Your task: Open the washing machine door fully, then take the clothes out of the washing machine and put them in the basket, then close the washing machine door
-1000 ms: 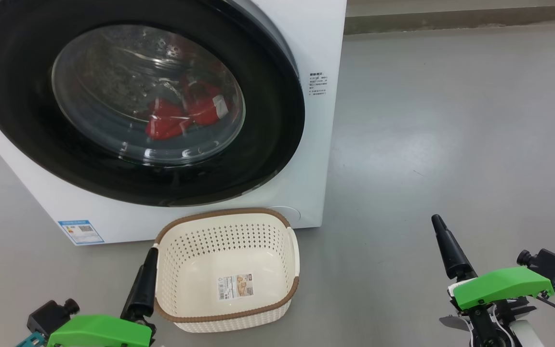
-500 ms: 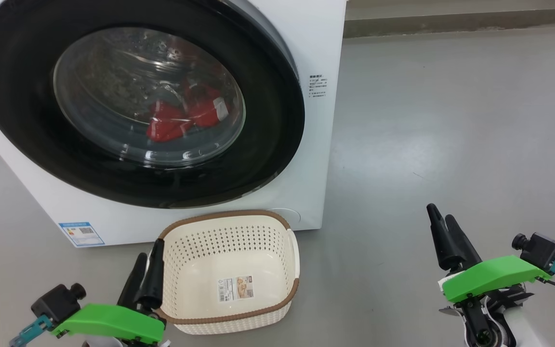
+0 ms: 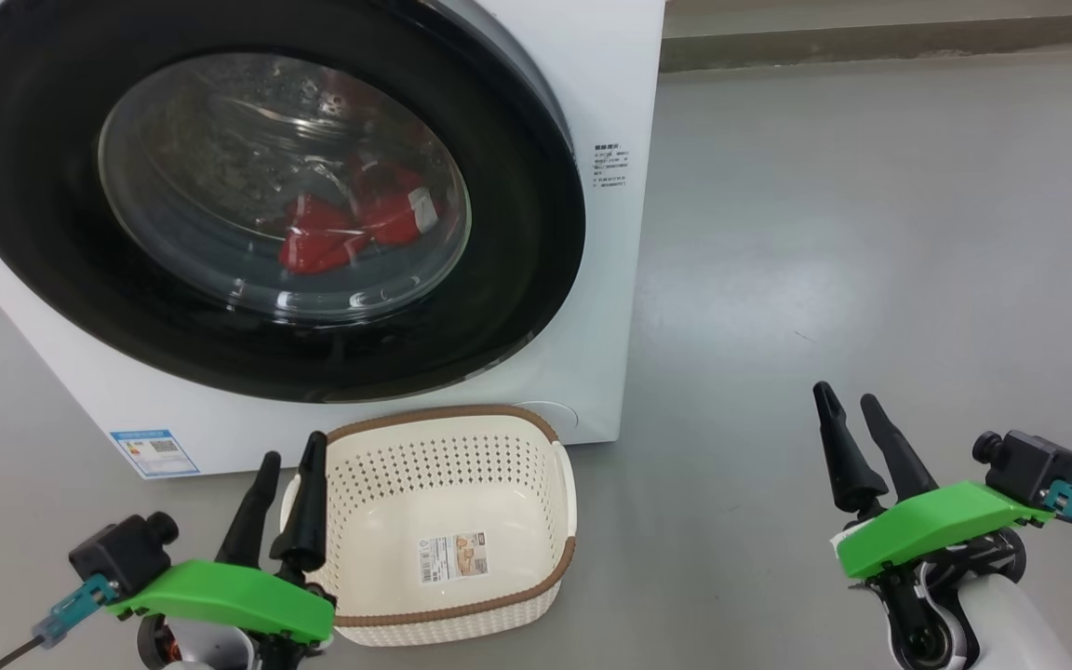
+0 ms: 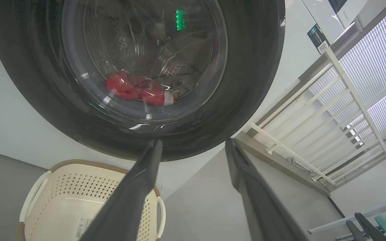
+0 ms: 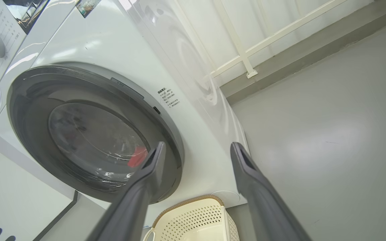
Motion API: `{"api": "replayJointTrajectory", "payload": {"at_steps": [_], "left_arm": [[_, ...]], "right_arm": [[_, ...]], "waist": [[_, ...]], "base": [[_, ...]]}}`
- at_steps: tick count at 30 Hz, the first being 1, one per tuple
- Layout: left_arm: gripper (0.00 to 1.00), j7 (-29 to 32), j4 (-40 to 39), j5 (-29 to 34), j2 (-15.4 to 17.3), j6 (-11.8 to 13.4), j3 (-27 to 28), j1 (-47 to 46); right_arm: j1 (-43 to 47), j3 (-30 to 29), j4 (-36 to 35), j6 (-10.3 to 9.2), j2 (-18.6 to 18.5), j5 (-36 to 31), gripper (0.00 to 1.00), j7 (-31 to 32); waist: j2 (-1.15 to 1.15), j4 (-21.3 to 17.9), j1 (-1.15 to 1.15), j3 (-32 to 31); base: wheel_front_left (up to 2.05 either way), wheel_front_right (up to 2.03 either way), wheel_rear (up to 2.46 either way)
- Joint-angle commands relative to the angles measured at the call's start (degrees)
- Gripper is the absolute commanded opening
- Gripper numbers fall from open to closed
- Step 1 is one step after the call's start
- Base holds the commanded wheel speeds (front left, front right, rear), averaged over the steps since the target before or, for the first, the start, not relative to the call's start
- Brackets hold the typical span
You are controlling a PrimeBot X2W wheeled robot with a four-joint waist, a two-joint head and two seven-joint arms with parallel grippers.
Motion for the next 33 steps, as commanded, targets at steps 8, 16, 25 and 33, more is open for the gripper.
{"api": "replayJointTrajectory", "payload": {"at_steps": [8,16,25,33], "left_arm": [[1.0,-2.0,-1.75,5.61,0.49,0.25,0.23,-3.98],[1.0,-3.45,-1.03,11.14,0.53,0.82,-0.63,-5.14],[1.0,-4.91,0.04,16.37,0.57,1.21,-1.05,-6.47],[1.0,-6.21,0.82,21.19,0.6,1.46,-1.78,-7.65]], "right_arm": [[-5.27,1.87,-0.29,0.02,-0.27,-6.71,1.0,-1.85],[-6.8,2.82,0.33,0.03,-0.26,-12.7,1.0,-3.26],[-8.0,3.93,0.13,0.03,-0.25,-18.41,1.0,-4.67],[-9.25,4.69,0.6,0.03,-0.24,-24.54,1.0,-5.92]], "waist": [[0.0,0.02,0.0,0.05],[0.0,-0.06,0.0,-0.05],[0.0,-0.45,0.0,0.03],[0.0,-0.62,0.0,-0.55]], "base": [[0.0,0.0,0.0],[0.0,0.0,0.0],[0.0,0.0,0.0],[0.0,0.0,0.0]]}}
